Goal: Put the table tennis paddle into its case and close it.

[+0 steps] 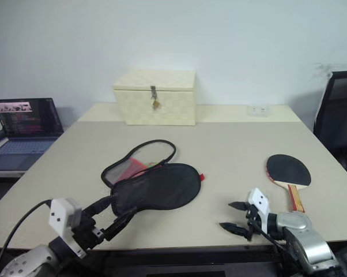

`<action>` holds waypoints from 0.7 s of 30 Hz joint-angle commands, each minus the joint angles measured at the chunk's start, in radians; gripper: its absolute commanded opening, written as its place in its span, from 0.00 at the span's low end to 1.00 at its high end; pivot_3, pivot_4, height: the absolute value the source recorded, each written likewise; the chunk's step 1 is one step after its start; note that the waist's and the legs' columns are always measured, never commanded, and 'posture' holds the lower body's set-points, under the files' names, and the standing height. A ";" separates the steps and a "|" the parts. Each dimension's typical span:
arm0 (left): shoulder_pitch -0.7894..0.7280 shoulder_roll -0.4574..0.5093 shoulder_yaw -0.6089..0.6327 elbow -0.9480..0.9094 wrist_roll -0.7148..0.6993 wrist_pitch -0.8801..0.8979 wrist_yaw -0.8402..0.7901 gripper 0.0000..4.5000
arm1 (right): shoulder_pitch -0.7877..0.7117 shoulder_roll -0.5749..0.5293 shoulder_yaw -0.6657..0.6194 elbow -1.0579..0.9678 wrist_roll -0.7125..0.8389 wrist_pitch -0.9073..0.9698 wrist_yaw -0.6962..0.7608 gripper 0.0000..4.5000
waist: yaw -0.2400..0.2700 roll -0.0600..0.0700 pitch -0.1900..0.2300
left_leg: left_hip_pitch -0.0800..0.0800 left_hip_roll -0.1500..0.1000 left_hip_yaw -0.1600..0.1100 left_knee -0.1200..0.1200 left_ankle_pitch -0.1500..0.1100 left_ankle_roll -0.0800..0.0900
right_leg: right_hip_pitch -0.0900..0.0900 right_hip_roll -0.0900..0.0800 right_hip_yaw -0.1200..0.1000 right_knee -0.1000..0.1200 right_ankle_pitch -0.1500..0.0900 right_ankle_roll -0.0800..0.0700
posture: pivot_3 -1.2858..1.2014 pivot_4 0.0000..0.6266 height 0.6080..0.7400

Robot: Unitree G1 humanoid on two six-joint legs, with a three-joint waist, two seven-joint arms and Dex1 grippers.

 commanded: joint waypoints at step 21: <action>-0.242 0.212 0.076 0.189 -0.180 0.090 -0.283 0.93 | -0.284 0.202 -0.037 -0.148 0.112 0.477 -0.419 0.95 | 0.003 0.000 0.000 | -0.001 0.000 -0.002 -0.001 0.000 0.000 | 0.000 0.001 -0.002 0.000 0.000 0.000 | 0.52 0.24 1.00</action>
